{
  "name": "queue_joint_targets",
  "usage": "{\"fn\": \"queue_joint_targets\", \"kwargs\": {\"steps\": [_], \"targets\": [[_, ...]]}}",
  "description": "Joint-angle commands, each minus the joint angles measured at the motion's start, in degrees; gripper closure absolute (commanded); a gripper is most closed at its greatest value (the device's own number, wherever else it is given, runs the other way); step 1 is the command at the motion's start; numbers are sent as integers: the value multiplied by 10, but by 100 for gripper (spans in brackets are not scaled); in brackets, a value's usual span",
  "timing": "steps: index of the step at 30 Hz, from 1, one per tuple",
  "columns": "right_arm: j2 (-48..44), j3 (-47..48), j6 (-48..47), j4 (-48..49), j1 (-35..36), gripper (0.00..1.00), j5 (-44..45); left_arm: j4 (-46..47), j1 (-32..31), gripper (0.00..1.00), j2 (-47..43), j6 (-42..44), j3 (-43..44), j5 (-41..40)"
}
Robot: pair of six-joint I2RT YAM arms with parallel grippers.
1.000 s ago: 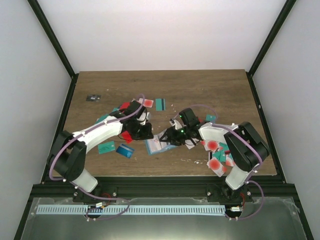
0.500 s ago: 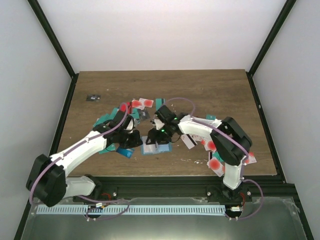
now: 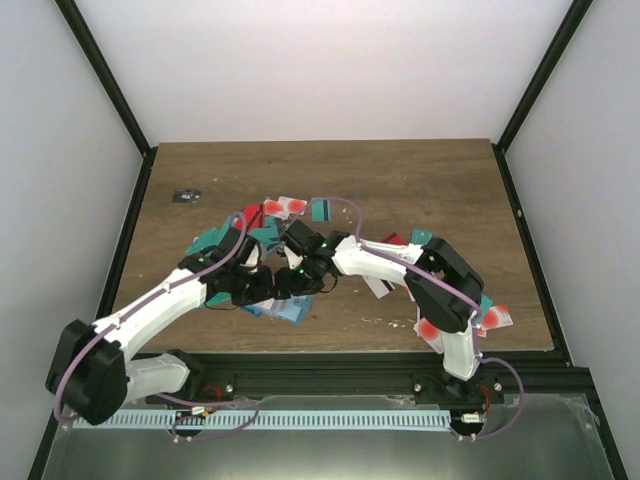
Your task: Put the credit cards into the card holder
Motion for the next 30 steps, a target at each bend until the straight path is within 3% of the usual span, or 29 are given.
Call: {"fn": "queue_joint_targets", "kwargs": {"steps": [1, 7, 16, 24, 30], "targets": [[-33, -26, 13, 45, -1, 43, -49, -8, 36, 93, 43, 22, 34, -72], [-34, -23, 20, 67, -3, 43, -61, -16, 98, 93, 86, 78, 55, -41], [-4, 12, 35, 71, -4, 43, -102, -16, 118, 93, 150, 111, 59, -33], [58, 72, 54, 109, -14, 43, -167, -59, 170, 92, 100, 91, 66, -55], [61, 89, 55, 154, -53, 43, -225, -84, 214, 85, 36, 86, 84, -41]]}}
